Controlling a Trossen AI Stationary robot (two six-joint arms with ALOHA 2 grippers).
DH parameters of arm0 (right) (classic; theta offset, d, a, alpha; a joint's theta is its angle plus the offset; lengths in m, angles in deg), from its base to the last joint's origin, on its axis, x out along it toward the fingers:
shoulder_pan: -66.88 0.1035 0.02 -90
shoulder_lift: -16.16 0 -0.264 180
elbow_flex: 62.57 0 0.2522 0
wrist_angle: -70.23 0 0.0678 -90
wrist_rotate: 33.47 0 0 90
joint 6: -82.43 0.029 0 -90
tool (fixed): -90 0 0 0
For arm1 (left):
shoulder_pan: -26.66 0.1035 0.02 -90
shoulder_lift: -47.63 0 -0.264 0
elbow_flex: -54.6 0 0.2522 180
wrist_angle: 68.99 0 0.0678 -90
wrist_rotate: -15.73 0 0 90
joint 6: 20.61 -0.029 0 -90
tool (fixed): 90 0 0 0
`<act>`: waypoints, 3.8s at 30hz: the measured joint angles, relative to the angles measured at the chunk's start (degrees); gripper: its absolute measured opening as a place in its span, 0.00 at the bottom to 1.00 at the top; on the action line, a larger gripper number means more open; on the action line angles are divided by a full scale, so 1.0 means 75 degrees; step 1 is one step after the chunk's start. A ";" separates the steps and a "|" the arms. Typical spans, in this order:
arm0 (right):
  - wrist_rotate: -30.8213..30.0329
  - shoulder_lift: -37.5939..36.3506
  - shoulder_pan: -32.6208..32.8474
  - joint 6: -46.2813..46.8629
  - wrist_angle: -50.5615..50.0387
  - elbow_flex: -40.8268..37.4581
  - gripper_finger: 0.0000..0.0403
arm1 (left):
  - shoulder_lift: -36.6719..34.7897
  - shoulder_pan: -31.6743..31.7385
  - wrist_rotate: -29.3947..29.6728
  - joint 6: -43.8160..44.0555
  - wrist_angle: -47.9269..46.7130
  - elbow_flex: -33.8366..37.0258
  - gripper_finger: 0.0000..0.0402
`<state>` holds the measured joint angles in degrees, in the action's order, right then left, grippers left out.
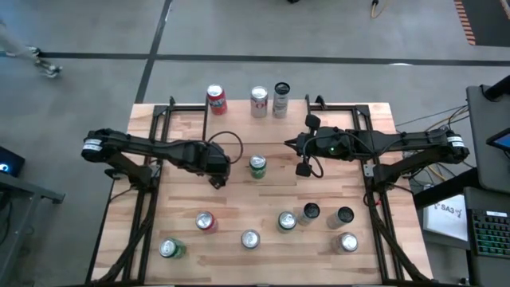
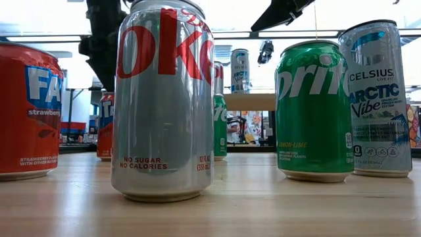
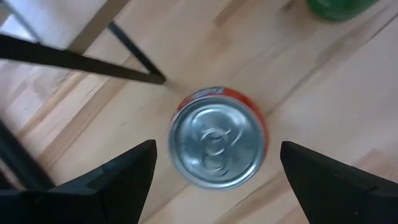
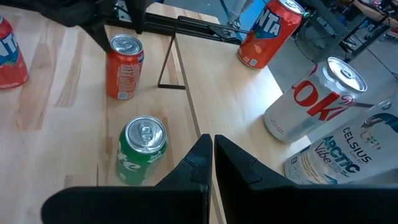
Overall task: Place canned beverage on shelf
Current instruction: Put the top orange soda can on the shelf aligned with the other orange soda can
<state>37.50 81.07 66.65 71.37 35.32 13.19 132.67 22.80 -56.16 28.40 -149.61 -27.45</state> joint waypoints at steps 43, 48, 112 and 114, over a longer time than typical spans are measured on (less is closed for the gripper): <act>-0.0003 0.0003 0.0000 0.0094 0.0073 0.0009 0.02 | -0.0020 0.0079 0.0478 0.0137 0.0402 0.0442 0.81; -0.0003 0.0003 0.0000 0.0137 0.0073 0.0009 0.02 | -0.0009 0.0079 0.0520 0.0140 0.0642 0.0598 0.81; -0.0003 0.0003 -0.0003 0.0271 0.0019 0.0047 0.02 | -0.0224 -0.0015 0.0263 -0.1797 0.0247 -0.3021 0.72; -0.0003 0.0003 -0.0003 0.0319 -0.0012 0.0047 0.02 | -0.0224 0.0145 0.0285 -0.2001 0.0252 -0.3241 0.72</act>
<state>37.48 81.09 66.63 73.76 35.24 13.54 130.99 23.89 -54.02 13.39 -147.72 -51.76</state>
